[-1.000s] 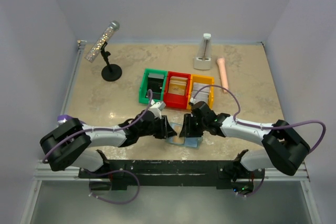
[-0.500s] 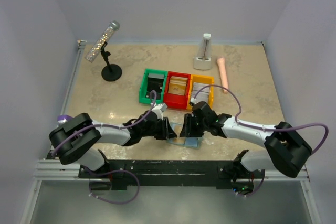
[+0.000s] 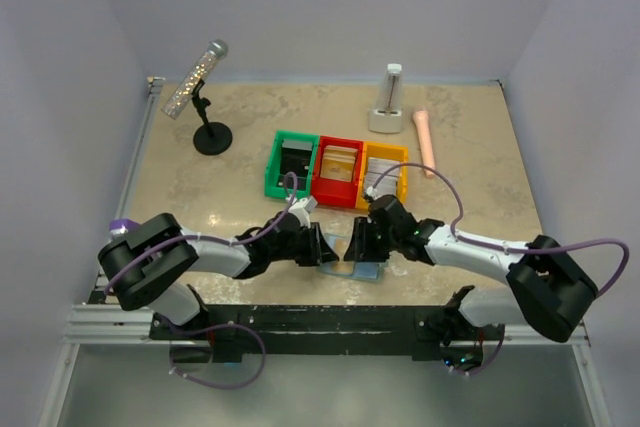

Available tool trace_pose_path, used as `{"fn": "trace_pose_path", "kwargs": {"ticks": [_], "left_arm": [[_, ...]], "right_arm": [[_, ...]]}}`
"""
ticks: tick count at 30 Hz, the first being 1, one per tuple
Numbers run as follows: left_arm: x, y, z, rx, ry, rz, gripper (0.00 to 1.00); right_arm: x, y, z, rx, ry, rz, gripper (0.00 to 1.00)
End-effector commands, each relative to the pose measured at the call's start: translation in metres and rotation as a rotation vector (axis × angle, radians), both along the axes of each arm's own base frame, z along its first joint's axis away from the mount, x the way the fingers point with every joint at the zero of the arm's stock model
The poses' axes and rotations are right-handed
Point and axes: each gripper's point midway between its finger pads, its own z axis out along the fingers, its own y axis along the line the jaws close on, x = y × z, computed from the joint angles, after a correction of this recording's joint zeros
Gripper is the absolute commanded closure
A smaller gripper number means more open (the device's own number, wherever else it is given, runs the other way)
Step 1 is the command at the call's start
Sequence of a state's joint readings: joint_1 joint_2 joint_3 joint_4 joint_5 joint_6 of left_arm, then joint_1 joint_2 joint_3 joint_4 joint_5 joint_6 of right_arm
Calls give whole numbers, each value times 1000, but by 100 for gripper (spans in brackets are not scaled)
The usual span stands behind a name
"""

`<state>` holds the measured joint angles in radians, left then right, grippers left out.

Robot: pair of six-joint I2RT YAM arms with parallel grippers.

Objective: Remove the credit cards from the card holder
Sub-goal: Remove the credit card from the card holder.

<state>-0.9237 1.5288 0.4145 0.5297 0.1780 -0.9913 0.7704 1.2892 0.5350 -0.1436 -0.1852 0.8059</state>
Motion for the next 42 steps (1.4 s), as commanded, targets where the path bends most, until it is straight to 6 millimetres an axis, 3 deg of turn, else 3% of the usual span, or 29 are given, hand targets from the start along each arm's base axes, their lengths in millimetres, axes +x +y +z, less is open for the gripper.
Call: {"fn": "trace_pose_path", "kwargs": {"ticks": [1,10,17,27,42], "left_arm": [[-7,25,-37,124,56,47,70],[-10,30,-46,150,72,52,71],[-11,32,-51,162,82,55,71],[-11,34,-56,186,94,63,74],[-11,35,-57,187,100,69,75]], "right_arm": [[3,0,-1,28,2,-36,59],[2,-4,-11,75,29,-73,61],[7,-1,-2,128,-7,-85,67],[4,-9,1,136,-31,-90,67],[3,-10,-2,139,-29,-88,96]]}}
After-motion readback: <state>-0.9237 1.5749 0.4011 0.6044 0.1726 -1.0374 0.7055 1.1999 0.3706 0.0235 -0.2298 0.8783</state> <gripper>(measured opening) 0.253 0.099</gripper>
